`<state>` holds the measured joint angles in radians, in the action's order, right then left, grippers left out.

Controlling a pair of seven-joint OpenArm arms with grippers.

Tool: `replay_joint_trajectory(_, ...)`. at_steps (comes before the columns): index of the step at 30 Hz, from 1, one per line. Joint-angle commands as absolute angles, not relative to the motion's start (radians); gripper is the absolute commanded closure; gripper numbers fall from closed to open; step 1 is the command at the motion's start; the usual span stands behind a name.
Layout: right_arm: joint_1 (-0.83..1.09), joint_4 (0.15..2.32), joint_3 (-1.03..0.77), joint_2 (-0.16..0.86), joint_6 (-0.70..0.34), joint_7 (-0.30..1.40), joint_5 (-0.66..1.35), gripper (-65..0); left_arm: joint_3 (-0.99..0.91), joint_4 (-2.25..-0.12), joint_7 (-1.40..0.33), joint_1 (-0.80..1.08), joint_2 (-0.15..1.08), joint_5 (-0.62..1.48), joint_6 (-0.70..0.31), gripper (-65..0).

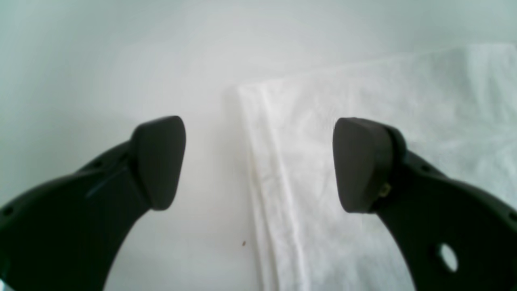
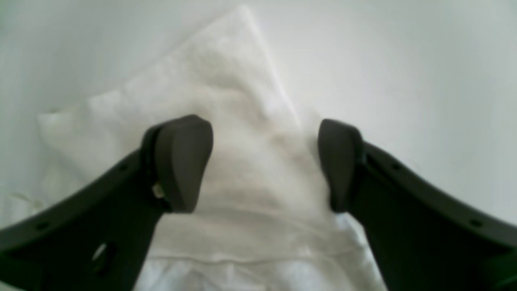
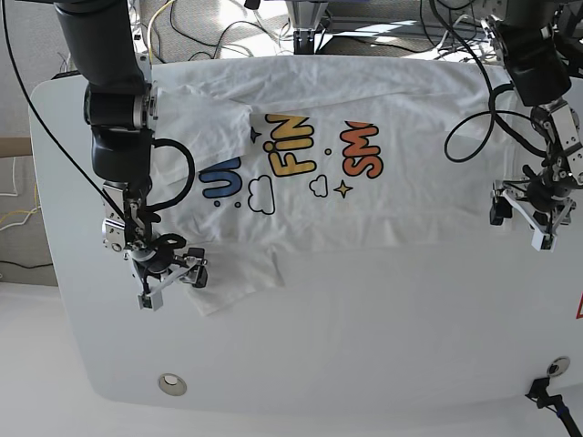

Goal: Fold the T-shirt properly
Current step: 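Move both grippers to the shirt's side edges and grasp them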

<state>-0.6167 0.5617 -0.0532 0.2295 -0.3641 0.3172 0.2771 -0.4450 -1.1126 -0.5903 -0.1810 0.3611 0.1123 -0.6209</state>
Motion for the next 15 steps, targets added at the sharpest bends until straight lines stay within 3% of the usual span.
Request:
replay_joint_trajectory(1, -0.63, 0.578, -0.054, 0.216, -0.364, 0.315, 0.283, -43.2, -0.45, -1.129, -0.576, -0.203, 0.383, 0.125, -0.621, -54.1)
replay_joint_trajectory(9, -0.625, 0.578, -0.053, 0.186, -0.364, 0.315, 0.283, -42.0, -0.45, -1.129, -0.576, -0.202, 0.383, 0.124, -0.621, -54.1)
replay_joint_trajectory(12, -0.625, 0.579, -0.053, 0.185, -0.364, 0.315, 0.283, -31.1, -0.45, -1.129, -0.576, -0.202, 0.383, 0.124, -0.621, -54.1)
replay_joint_trajectory(15, -0.628, 0.579, -0.053, 0.185, -0.364, 0.315, 0.283, -12.6, -0.45, -1.129, -0.576, -0.202, 0.383, 0.124, -0.621, -54.1)
